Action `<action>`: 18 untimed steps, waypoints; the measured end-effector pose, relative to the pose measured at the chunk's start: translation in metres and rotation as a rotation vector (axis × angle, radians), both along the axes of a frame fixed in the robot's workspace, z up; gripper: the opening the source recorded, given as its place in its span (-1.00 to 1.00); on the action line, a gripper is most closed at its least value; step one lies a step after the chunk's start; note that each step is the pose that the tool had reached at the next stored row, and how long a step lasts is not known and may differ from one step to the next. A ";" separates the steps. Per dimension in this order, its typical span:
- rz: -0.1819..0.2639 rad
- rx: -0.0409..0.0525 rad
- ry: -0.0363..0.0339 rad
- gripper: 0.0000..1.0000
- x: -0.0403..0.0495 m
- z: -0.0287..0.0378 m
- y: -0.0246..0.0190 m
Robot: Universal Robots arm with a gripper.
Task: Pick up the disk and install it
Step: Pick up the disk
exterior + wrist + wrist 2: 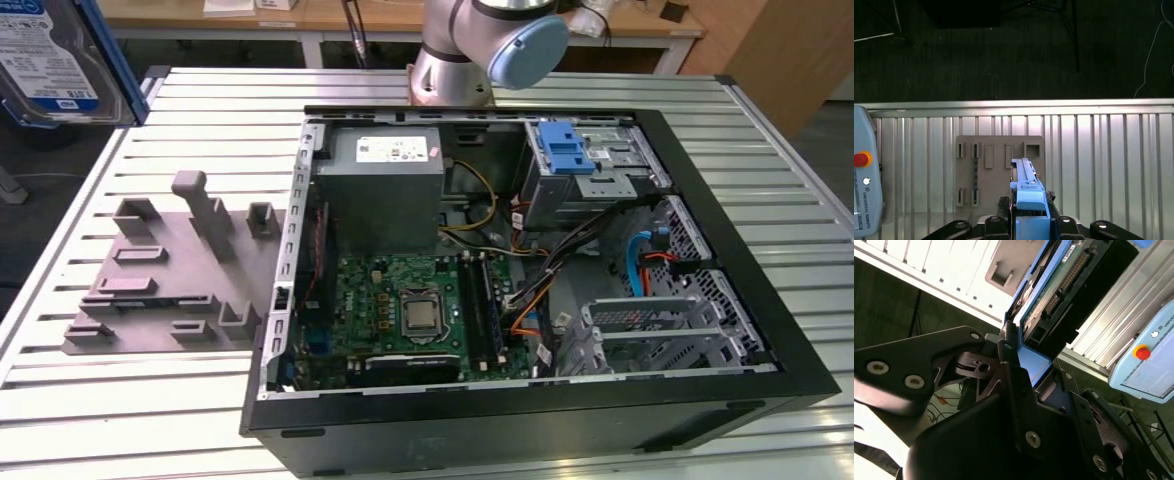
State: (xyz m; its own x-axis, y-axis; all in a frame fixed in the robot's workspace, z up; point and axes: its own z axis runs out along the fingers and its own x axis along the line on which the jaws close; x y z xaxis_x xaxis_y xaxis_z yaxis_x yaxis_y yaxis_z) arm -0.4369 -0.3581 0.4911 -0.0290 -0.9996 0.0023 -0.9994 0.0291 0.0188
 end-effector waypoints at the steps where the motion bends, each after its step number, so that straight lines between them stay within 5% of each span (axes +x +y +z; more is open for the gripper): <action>1: 0.000 0.0000 0.0000 -0.27 0.0000 0.0000 0.0000; 7: 0.000 0.0000 0.0000 -0.27 0.0001 -0.0001 0.0000; 18: 0.000 -0.0001 0.0001 -0.27 0.0150 0.0000 0.0000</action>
State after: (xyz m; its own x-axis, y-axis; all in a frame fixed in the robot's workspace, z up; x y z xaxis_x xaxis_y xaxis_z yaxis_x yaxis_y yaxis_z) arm -0.4218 -0.3581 0.4911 -0.0290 -0.9996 0.0024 -0.9994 0.0291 0.0189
